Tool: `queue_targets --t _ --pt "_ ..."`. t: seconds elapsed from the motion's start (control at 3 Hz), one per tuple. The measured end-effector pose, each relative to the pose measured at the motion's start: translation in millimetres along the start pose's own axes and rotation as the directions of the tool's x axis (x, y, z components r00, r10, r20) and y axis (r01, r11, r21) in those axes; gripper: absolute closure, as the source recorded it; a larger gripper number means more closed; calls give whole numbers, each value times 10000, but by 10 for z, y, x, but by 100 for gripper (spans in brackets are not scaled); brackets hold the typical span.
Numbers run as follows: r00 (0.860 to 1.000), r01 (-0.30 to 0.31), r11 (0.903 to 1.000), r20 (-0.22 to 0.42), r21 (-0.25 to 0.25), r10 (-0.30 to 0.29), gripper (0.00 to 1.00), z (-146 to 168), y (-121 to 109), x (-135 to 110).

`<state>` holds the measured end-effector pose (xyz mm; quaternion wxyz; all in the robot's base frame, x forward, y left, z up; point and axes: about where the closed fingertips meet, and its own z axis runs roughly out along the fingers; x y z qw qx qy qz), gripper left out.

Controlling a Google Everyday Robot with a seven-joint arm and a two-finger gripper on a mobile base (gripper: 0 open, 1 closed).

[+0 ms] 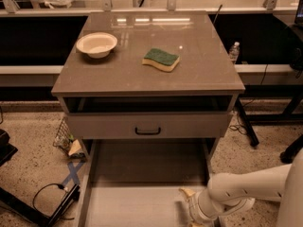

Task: Open middle drawer

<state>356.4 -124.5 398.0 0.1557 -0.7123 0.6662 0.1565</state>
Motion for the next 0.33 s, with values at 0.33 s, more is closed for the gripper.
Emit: queue_targets --t 0.33 --pt "10000 0 10000 0 -1 0 0 0 0 0"
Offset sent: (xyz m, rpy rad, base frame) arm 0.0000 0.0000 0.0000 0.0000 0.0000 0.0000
